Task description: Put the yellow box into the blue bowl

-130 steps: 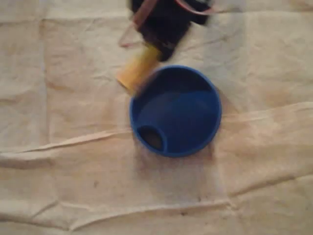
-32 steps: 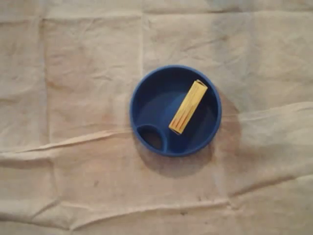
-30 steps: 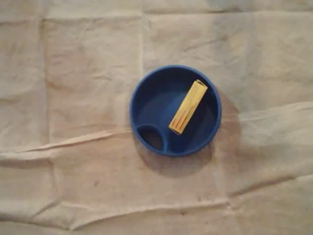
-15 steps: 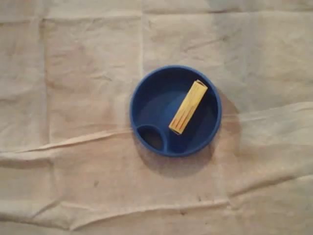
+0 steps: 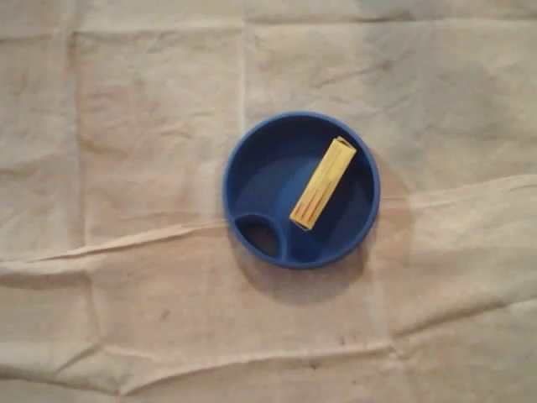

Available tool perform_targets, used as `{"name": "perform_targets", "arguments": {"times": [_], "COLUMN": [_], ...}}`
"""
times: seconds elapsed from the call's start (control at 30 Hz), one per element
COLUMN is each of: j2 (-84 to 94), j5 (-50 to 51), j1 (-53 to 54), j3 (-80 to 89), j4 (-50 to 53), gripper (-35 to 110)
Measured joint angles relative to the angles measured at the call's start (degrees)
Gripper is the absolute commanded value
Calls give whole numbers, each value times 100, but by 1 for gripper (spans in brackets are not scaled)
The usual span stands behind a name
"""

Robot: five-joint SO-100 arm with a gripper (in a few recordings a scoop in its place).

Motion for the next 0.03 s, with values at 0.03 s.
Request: {"name": "perform_targets", "arguments": {"times": [0.03], "j2": [44], "j5": [0], "j1": [-26], "j3": [26], "j4": [0], "gripper": [0]}}
